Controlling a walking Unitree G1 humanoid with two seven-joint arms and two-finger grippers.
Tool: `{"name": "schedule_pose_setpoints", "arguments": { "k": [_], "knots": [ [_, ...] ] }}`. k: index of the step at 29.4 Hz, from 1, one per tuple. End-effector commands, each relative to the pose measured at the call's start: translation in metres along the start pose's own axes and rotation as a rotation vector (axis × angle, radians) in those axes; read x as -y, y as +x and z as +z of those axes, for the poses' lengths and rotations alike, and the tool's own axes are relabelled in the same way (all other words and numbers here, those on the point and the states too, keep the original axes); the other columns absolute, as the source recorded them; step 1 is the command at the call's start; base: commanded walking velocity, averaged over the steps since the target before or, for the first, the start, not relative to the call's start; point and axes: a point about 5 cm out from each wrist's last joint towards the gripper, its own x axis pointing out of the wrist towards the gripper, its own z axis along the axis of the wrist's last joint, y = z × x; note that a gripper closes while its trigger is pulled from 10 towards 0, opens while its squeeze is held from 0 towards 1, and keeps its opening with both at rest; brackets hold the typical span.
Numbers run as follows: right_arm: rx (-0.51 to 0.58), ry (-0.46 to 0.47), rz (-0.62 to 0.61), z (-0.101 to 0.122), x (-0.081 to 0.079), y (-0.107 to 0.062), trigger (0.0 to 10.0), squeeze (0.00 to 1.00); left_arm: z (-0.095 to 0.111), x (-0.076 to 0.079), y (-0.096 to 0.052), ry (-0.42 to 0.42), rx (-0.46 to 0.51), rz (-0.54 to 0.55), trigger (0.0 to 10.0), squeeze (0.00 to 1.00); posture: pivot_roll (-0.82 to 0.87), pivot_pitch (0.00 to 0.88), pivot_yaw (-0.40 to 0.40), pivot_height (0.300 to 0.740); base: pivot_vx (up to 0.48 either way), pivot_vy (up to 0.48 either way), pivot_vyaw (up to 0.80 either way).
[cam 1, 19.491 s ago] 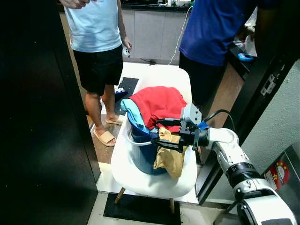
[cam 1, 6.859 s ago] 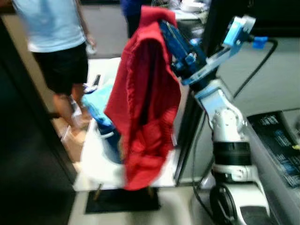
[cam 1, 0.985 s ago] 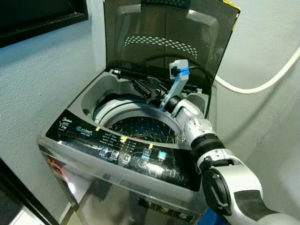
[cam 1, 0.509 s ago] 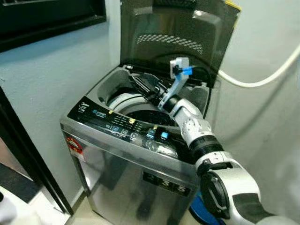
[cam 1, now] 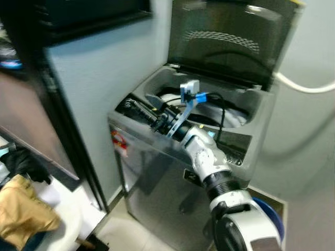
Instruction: Clothes washing
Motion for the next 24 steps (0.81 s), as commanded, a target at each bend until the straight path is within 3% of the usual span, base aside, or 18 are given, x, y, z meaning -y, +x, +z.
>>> {"name": "schedule_pose_setpoints", "arguments": {
  "k": [1,8,14,15,16,18,21,23,24],
  "knots": [
    [0.009,0.005,0.026,0.001,-0.005,0.003,10.0,0.00,0.004,0.004,0.001,0.001,0.015,-0.017,10.0,0.00,0.18,0.000,-0.060,0.740,-0.277,0.000,0.80],
    [-0.032,-0.013,0.063,-0.008,-0.013,0.005,10.0,0.00,0.007,0.000,0.001,-0.007,0.029,-0.008,10.0,0.00,0.18,0.000,-0.064,0.740,0.000,0.000,0.80],
    [-0.109,-0.051,0.056,-0.023,-0.018,0.002,10.0,0.00,0.009,-0.005,0.001,0.039,0.034,0.041,10.0,0.00,0.18,0.000,-0.069,0.740,0.000,0.000,0.80],
    [-0.151,-0.074,0.008,-0.029,-0.014,0.000,10.0,0.00,0.006,-0.014,0.000,0.079,0.010,0.108,10.0,0.00,0.18,0.000,-0.069,0.740,0.000,0.000,0.00],
    [-0.151,-0.074,0.008,-0.029,-0.014,0.000,10.0,0.00,0.006,-0.014,0.000,0.079,0.010,0.108,10.0,0.00,0.18,0.000,-0.069,0.740,0.000,0.000,0.00],
    [-0.212,-0.125,-0.047,-0.036,-0.007,-0.005,10.0,0.00,-0.001,-0.033,-0.002,0.113,-0.027,0.225,10.0,0.00,0.18,0.000,-0.073,0.740,0.000,0.000,0.00],
    [-0.235,-0.141,-0.065,-0.038,-0.005,-0.007,10.0,0.00,-0.006,-0.044,-0.005,0.141,-0.056,0.284,10.0,0.00,0.18,0.000,-0.073,0.740,0.000,0.000,0.00],
    [-0.258,-0.152,-0.080,-0.040,-0.002,-0.009,10.0,0.00,-0.021,-0.071,-0.012,0.207,-0.127,0.407,10.0,0.00,0.18,0.000,-0.077,0.740,0.000,0.000,0.00],
    [-0.258,-0.152,-0.080,-0.040,-0.002,-0.009,10.0,0.00,-0.021,-0.071,-0.012,0.207,-0.127,0.407,10.0,0.00,0.18,0.000,-0.077,0.740,0.000,0.000,0.00]
  ]
}}
